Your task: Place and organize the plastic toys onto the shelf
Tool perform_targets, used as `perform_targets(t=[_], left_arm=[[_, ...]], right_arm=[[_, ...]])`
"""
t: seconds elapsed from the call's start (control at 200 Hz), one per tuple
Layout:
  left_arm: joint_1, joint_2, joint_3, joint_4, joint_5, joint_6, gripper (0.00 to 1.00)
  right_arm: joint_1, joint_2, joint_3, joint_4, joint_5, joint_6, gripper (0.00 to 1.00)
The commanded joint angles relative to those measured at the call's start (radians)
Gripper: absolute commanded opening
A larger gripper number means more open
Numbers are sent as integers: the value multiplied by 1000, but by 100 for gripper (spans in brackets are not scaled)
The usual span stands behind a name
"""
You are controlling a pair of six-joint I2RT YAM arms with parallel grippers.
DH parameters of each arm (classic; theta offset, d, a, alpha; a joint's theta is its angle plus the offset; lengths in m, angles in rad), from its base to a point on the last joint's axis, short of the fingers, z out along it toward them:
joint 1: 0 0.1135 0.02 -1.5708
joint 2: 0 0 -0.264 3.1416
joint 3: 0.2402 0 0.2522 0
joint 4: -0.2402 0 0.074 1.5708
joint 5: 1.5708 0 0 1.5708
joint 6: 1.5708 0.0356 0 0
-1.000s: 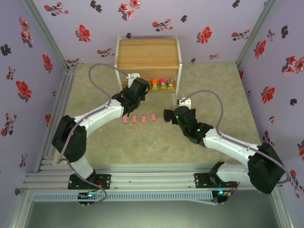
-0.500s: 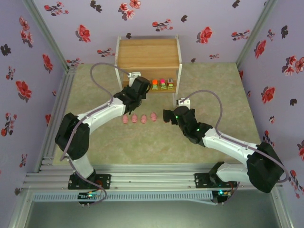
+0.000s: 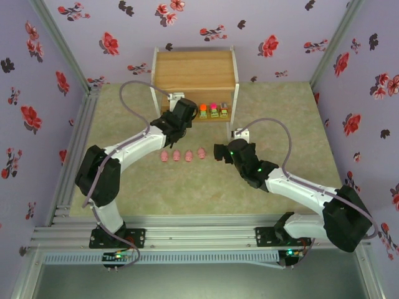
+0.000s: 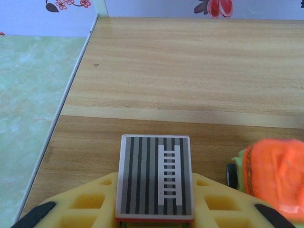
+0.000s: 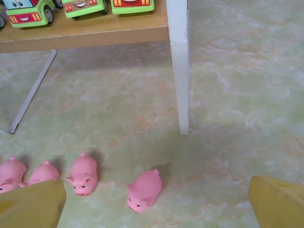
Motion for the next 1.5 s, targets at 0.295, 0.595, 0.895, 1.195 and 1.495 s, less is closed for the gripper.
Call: perform_targets(t=[0.295, 0.595, 0.895, 1.195, 1.495], left_arm=[[9, 0, 12, 21, -13, 13, 36], [10, 7, 14, 22, -13, 11, 40], [10, -19, -4, 31, -13, 13, 41], [9, -52, -17, 33, -15, 15, 43], [2, -71, -33, 36, -15, 14, 44]], right_arm=[[-7, 22, 9, 18, -10, 10, 99], [-8, 25, 9, 18, -9, 11, 99], [-7, 32, 11, 22, -16, 11, 99], [-8, 37, 14, 23, -21, 8, 99], [-9, 42, 16, 23, -27, 9, 99]])
